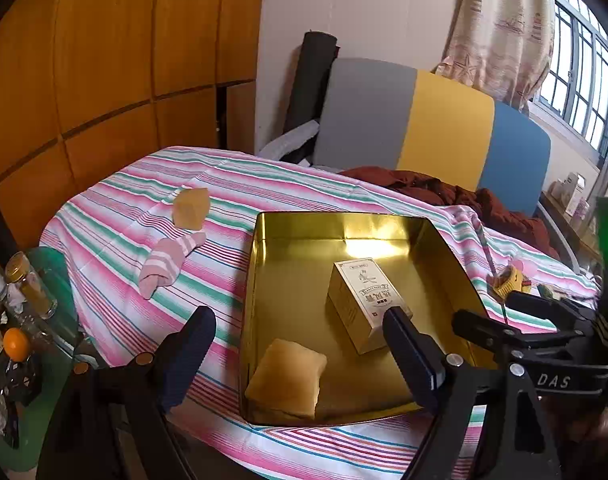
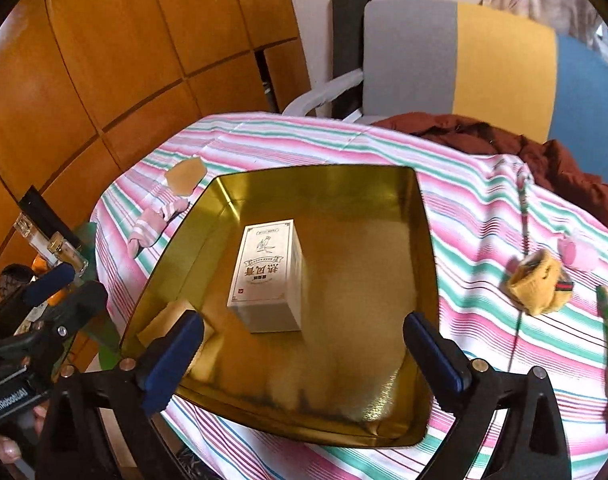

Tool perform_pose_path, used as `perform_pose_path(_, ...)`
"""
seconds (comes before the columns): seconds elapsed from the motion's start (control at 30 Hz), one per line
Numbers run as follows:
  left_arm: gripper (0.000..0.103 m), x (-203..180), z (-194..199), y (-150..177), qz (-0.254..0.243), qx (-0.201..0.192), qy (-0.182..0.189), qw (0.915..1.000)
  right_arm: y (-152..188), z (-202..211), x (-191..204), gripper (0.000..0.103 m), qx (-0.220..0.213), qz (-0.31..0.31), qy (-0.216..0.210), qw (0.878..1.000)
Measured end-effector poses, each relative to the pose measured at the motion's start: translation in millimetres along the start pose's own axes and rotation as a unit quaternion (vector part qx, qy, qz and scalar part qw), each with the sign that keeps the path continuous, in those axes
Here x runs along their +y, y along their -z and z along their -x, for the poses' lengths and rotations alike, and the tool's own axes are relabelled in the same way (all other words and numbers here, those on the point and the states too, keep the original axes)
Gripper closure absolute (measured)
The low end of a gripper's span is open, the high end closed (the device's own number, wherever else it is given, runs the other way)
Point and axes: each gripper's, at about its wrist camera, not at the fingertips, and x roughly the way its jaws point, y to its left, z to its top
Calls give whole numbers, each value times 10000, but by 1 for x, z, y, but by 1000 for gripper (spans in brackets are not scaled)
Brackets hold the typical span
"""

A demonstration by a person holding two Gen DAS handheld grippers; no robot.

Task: Organize objects
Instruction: 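Release the sponge and cream box into the tray, withdraw both grippers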

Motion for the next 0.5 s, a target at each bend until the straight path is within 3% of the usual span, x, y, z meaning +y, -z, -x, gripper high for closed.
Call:
perform_pose_path(0.17, 16, 0, 3, 3, 123, -60, -174, 9998, 7, 15, -1, 0, -331, 12, 331, 9989)
perform_pose_path(0.5, 16, -6, 9, 9, -6, -246, -374, 9990, 19, 30, -13, 0, -569, -104, 600, 9965)
